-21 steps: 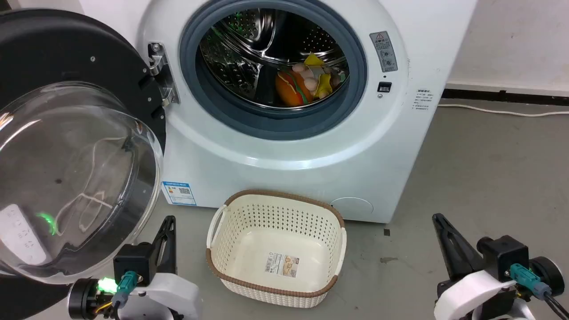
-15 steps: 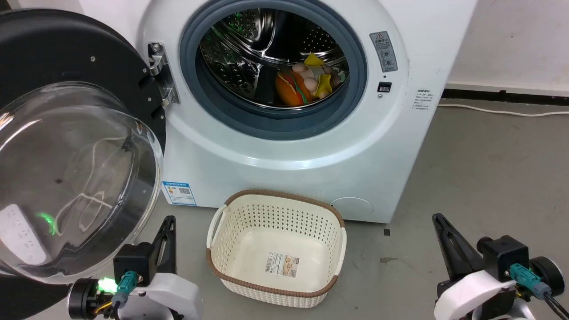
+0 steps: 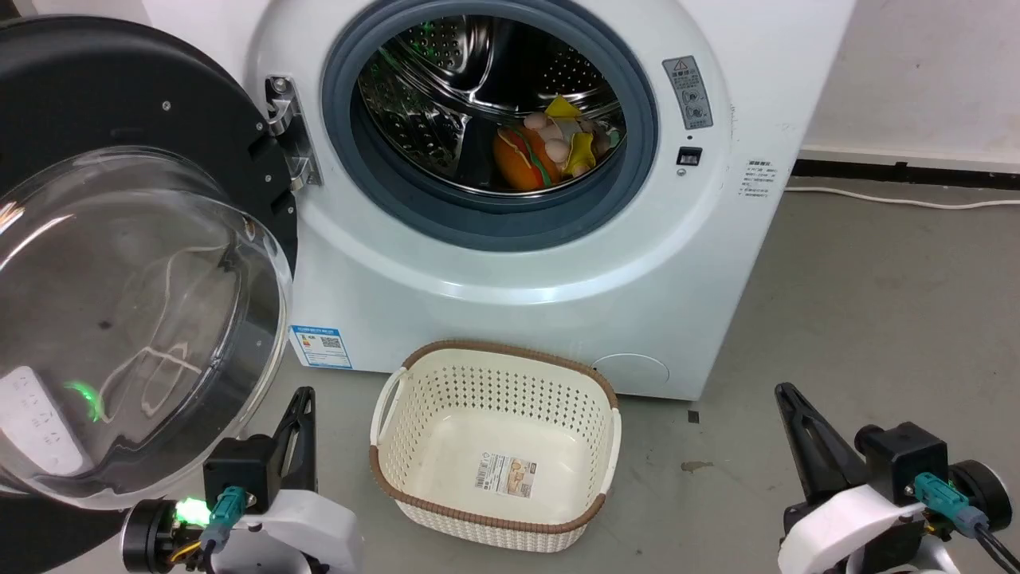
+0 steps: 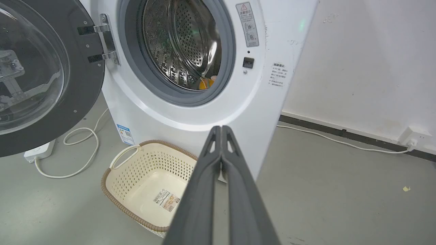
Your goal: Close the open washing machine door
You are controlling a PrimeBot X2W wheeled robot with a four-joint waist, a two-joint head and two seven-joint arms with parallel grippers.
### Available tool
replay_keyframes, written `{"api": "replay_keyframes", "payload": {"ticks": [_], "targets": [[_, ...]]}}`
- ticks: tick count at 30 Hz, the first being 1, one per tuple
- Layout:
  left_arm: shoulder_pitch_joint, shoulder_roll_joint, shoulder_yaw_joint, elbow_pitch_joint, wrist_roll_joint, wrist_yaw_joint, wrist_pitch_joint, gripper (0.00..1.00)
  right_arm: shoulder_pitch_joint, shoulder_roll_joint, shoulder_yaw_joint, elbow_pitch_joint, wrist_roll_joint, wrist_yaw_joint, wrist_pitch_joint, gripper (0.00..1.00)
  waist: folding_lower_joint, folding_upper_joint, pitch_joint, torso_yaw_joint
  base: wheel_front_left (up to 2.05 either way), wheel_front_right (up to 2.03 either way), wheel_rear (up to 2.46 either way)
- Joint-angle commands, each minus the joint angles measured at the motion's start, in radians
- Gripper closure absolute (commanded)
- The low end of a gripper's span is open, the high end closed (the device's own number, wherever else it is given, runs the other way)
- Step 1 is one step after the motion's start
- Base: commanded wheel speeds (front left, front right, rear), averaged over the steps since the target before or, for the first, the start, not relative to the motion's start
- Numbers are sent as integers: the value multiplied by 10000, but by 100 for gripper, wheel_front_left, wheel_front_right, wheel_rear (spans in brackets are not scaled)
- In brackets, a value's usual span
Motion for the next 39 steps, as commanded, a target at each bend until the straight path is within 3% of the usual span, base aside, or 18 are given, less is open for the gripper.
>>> {"api": "replay_keyframes", "payload": {"ticks": [1, 25, 26, 39], "targets": [[139, 2, 5, -43, 28, 20, 3, 100, 179, 47, 1, -53, -49, 8, 9, 100, 0, -1, 0, 0, 0, 0, 0], [139, 2, 5, -43, 28, 20, 3, 100, 179, 47, 1, -53, -49, 8, 9, 100, 0, -1, 0, 0, 0, 0, 0], [0, 0, 4, 0, 0, 0, 0, 0, 0, 0, 4, 0, 0, 0, 0, 0, 0, -1, 0, 0, 0, 0, 0], [26, 0, -58, -30, -99, 37, -189, 0, -2, 2, -94, 28, 303, 1, -189, 0, 0, -1, 22, -11, 0, 0, 0]]}}
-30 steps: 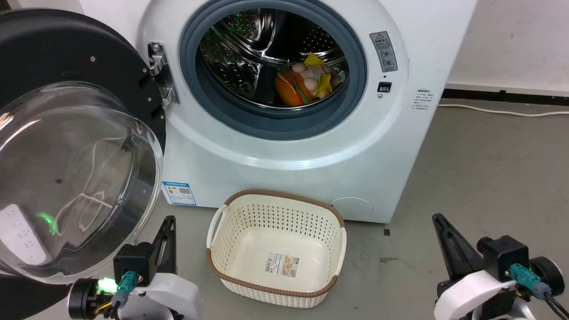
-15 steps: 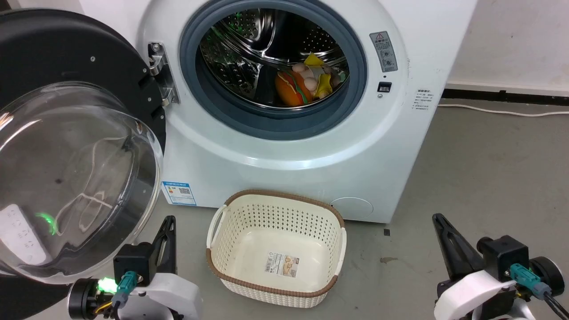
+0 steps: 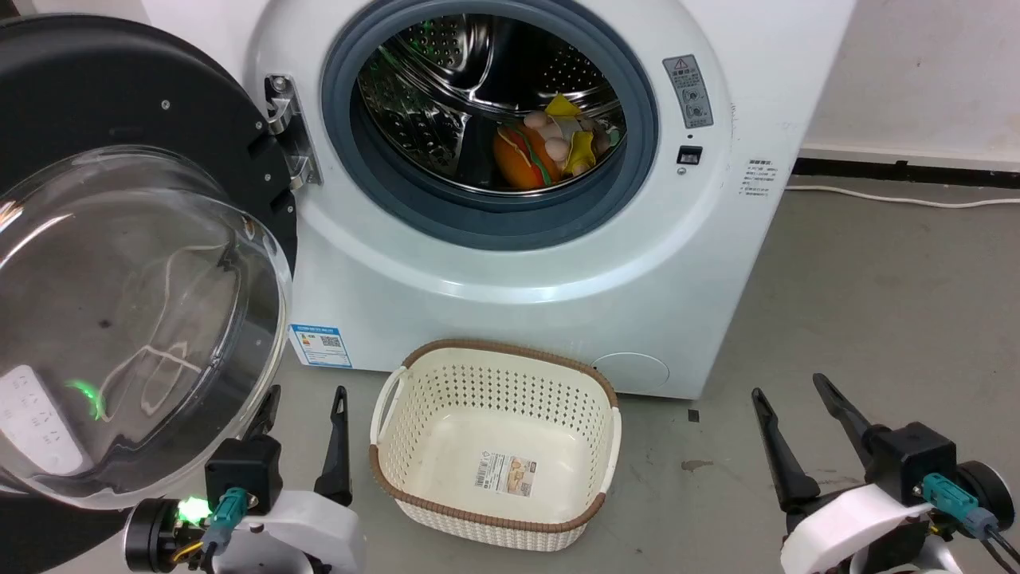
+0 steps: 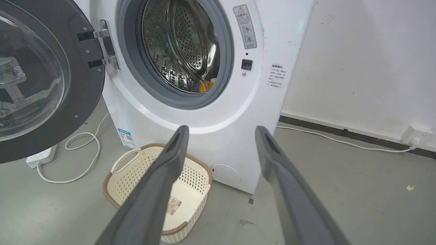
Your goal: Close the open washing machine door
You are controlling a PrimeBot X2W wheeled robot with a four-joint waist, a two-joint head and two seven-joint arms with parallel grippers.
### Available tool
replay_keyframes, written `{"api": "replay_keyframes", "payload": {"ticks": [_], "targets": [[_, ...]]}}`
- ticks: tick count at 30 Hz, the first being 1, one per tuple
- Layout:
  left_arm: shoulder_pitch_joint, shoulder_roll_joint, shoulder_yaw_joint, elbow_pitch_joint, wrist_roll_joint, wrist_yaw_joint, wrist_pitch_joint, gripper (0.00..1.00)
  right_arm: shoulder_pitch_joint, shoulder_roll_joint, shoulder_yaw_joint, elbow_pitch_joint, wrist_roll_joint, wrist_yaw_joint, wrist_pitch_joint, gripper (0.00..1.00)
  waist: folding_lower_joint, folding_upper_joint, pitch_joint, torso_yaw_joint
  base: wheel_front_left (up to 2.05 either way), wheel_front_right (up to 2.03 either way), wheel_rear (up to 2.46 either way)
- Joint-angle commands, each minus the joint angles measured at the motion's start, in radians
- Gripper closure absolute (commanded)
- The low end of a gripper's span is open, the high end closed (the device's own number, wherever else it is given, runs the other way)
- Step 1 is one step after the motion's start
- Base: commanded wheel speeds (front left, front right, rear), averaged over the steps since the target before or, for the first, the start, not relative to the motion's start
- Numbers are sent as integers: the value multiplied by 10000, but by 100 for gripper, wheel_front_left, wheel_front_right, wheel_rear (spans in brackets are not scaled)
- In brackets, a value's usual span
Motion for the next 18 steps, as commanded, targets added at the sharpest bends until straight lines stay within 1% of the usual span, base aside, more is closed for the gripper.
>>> {"api": "replay_keyframes", "payload": {"ticks": [1, 11, 18], "targets": [[32, 0, -10, -38, -91, 37, -101, 0, 10, 4, -32, -1, 151, 1, -97, 0, 0, 0, 4, 4, 0, 0, 0], [70, 0, -81, -86, -192, 69, -310, 0, 65, 8, 35, -115, 352, 1, -305, 0, 0, 0, 31, 157, 0, 0, 0], [119, 1, -108, -93, -283, 92, -456, 0, 102, 11, 123, -117, 152, 2, -451, 0, 0, 0, 50, 372, 0, 0, 0]]}}
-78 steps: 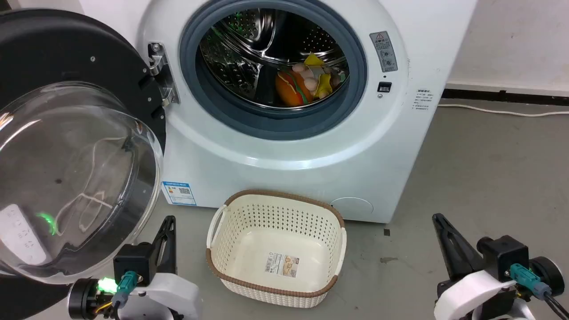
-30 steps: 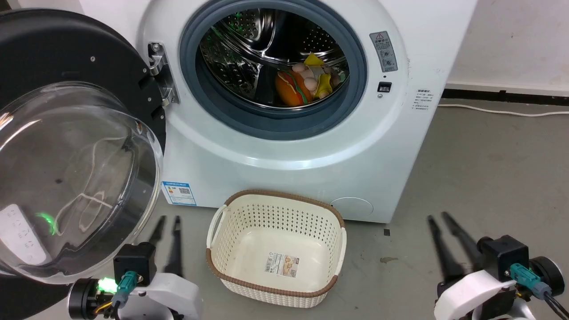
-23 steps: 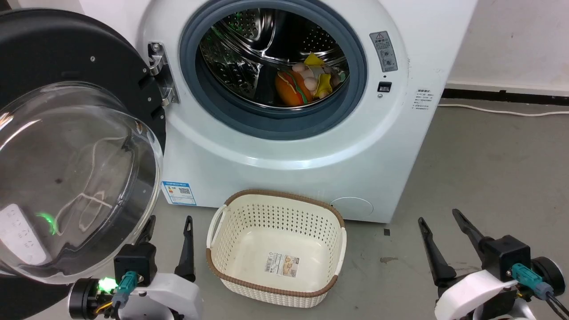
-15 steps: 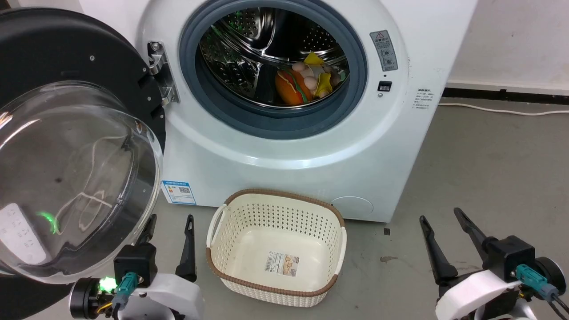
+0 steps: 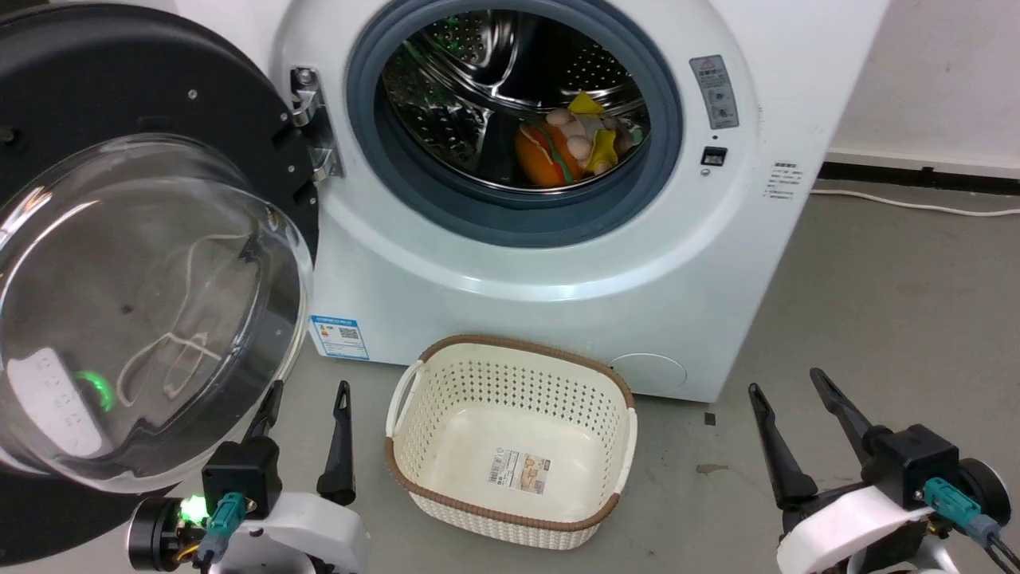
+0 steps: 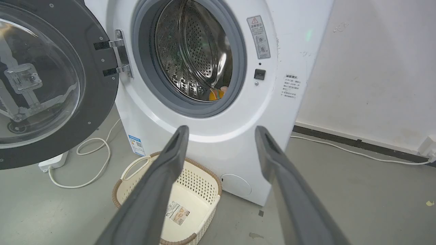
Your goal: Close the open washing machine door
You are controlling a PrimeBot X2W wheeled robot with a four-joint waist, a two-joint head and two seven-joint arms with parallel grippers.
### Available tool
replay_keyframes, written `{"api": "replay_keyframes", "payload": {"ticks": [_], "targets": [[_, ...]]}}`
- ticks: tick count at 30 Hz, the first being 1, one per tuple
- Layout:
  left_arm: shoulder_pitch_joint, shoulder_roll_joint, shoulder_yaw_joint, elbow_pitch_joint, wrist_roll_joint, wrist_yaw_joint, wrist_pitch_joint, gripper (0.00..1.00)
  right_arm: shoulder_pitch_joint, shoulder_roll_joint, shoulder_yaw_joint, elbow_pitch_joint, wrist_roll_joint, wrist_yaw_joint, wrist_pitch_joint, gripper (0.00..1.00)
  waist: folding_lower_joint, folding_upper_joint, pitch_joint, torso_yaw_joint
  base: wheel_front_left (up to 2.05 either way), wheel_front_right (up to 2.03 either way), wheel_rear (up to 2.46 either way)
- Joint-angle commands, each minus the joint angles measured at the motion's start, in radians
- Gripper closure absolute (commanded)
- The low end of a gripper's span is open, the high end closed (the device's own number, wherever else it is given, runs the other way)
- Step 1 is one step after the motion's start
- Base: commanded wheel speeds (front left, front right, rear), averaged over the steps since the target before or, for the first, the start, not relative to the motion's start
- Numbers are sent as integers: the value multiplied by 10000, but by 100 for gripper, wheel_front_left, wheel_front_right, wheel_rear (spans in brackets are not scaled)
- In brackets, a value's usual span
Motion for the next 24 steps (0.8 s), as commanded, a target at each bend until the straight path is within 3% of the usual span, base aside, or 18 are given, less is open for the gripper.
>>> {"api": "replay_keyframes", "payload": {"ticks": [1, 24], "targets": [[124, 1, -14, -63, -41, 62, -122, 0, 104, 11, 34, -66, -72, 2, -117, 0, 0, 0, 7, 65, 0, 0, 0], [344, 1, -115, 0, -226, 124, -603, 0, 232, 20, 334, 189, -306, 3, -597, 0, 0, 0, -55, 1729, 0, 0, 0]]}}
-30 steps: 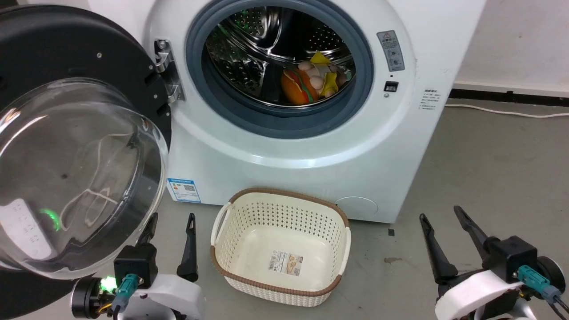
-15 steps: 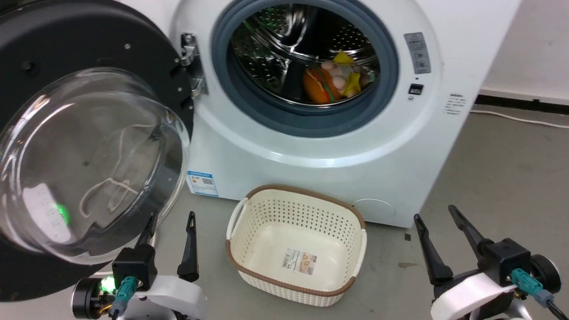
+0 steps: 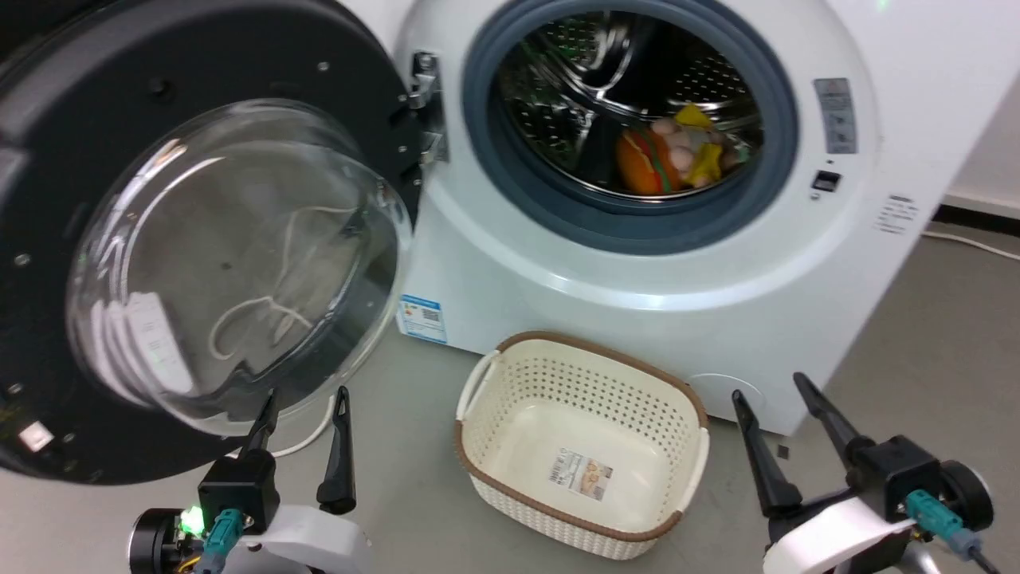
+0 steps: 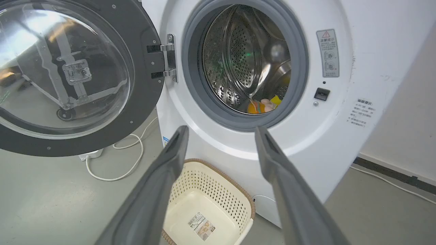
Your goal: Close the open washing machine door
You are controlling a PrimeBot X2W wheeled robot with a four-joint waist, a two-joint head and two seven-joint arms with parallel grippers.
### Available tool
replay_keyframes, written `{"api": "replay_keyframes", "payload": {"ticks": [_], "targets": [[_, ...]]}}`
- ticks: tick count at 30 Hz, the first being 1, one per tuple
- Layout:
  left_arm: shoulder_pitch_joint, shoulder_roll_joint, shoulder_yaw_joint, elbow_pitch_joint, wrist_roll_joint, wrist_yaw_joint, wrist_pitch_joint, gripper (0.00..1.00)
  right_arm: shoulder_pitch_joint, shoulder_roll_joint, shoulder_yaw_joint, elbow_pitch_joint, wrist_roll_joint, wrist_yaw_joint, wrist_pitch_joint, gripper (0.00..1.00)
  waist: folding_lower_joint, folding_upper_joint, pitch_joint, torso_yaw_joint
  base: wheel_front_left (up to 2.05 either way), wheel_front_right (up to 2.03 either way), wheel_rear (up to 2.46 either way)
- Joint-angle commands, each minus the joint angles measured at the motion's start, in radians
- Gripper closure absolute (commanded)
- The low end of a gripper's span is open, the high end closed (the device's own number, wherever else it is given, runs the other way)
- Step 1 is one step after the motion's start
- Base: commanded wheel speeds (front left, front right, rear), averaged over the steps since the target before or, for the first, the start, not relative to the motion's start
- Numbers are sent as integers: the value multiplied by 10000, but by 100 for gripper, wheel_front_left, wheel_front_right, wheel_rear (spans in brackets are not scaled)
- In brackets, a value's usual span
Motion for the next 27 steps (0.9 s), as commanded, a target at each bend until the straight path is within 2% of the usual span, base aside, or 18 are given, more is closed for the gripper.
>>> {"api": "replay_keyframes", "payload": {"ticks": [1, 27], "targets": [[164, 1, -4, -23, -61, 35, -104, 0, 181, 21, 86, 49, -72, 3, -102, 0, 0, -1, -2, 211, 0, 0, 0], [800, 2, 365, -703, -444, 526, -647, 0, -477, 31, 1381, 800, -100, 5, -644, 0, 0, -1, 208, 1440, 0, 0, 0]]}}
